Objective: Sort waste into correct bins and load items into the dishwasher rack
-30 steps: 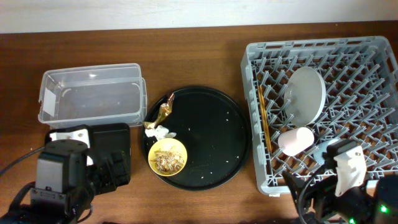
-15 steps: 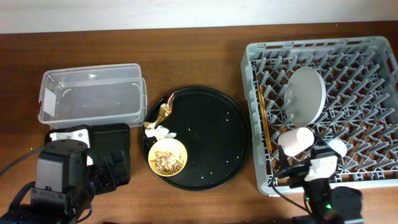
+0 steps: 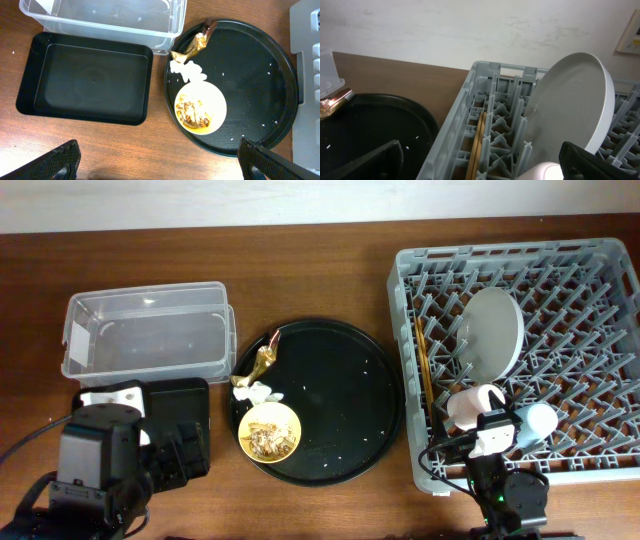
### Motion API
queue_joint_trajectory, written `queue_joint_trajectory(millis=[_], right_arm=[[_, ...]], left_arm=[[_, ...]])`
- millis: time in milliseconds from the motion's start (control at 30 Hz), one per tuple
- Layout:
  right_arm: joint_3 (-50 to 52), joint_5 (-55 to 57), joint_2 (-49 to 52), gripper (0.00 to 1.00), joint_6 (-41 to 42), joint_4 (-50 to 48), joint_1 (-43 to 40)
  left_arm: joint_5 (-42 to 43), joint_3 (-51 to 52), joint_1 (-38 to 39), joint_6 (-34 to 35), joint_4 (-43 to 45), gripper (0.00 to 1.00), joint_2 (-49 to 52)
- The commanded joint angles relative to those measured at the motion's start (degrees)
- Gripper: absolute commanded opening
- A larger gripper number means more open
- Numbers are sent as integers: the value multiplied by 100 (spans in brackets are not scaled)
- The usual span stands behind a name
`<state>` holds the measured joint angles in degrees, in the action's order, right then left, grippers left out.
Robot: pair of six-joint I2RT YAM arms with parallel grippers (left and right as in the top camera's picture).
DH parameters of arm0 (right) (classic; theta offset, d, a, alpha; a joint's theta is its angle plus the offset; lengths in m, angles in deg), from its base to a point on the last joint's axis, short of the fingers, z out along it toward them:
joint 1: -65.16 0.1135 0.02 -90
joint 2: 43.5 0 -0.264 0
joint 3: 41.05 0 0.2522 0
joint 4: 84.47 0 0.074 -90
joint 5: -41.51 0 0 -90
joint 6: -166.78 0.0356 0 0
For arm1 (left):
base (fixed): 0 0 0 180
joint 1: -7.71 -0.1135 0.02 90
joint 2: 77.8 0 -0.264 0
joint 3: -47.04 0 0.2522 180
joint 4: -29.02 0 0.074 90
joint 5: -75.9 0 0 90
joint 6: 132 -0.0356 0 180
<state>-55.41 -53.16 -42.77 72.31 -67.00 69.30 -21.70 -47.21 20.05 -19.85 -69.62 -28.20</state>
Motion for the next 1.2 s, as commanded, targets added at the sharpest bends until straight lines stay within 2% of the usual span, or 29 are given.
queue_joint_trajectory(millis=[0,267,433,467,500,633,667,700,733,833,900,967,1000,1100,1167], right_arm=[[28,-72,-33,98,39,33,-42],[28,-72,-33,98,39,33,-42],[28,-72,-33,98,39,33,-42],[28,-72,-33,98,39,33,-42],[28,-74,-33,98,39,33,-42],[28,-72,-33,98,39,33,-42],[28,-72,-33,98,39,33,-42],[28,-72,-33,98,39,33,-42],[28,-72,-33,98,39,33,-42],[28,-72,-33,98,39,33,-42],[28,-72,-33,98,39,33,-42],[28,-72,-33,98,39,33,-42],[28,-74,-33,98,39,33,-42],[28,-72,-33,98,39,33,-42],[28,-74,-33,98,39,33,-42]], left_arm=[[-83,-39,-20,55,-9,100,-17],[-83,-39,-20,55,-9,100,-17],[365,-35,-17,269,879,100,-17],[789,24,-9,264,1145,100,39],[1388,81,4,262,1224,100,299],[470,387,446,131,1231,95,1582],[459,391,638,-94,1432,93,2129],[455,391,820,-275,1663,84,2586],[428,391,997,-398,1939,82,3045],[-420,391,1401,-470,2758,82,4197],[-1075,391,1495,-610,3338,81,4911],[-1377,391,1493,-883,3888,81,5600],[-1609,391,1488,-881,4168,80,5882],[-1598,391,1502,-1287,5086,80,6432],[-1613,391,1497,-1287,5298,68,6526]])
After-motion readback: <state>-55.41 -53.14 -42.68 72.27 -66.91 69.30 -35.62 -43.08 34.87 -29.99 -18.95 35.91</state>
